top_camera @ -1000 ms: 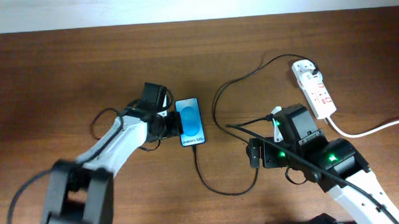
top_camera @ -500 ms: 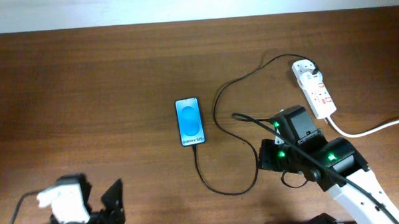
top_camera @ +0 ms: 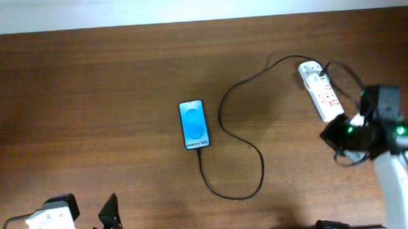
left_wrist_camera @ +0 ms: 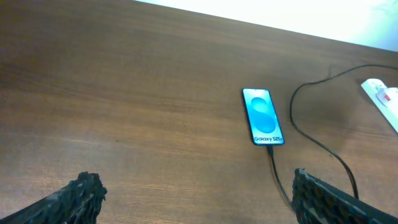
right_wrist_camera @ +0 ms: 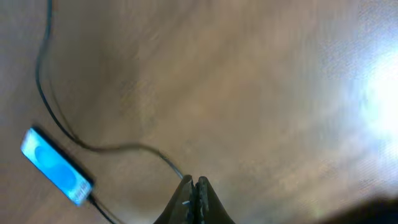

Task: Plug charger to phone and switch on socket
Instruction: 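Retract the left arm and move the right gripper to the power strip, then press the red switch on the power strip with the right gripper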

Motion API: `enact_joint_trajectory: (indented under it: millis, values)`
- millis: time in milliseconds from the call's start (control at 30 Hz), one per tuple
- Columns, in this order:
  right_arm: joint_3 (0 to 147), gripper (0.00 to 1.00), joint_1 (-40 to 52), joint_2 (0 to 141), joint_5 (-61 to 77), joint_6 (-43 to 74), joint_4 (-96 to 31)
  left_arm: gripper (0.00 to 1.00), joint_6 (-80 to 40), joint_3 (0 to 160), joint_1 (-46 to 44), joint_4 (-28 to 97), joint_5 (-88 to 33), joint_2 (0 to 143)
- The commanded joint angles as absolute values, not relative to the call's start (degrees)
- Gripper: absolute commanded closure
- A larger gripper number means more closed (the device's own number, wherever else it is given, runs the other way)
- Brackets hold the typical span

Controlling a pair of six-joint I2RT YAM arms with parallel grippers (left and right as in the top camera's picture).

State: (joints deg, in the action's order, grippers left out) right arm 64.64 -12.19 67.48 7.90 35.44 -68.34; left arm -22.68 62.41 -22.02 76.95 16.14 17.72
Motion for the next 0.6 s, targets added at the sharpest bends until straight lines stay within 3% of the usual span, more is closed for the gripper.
enact_joint_trajectory:
  millis: [0, 233, 567]
  values:
    - [74.7, 0.96, -15.8, 78.5, 10.4, 29.7, -70.9, 0.01, -22.4, 62.3, -22.1, 79.2, 16.9, 17.5]
    - [97.7, 0.96, -17.0, 102.5, 9.9, 26.4, -75.7, 0.01, -22.4, 62.3, -22.1, 79.2, 16.9, 17.5]
    - [101.8, 0.96, -21.1, 116.4, 13.1, 27.5, -66.5, 0.01, -22.4, 62.3, -22.1, 79.1, 17.0, 17.5]
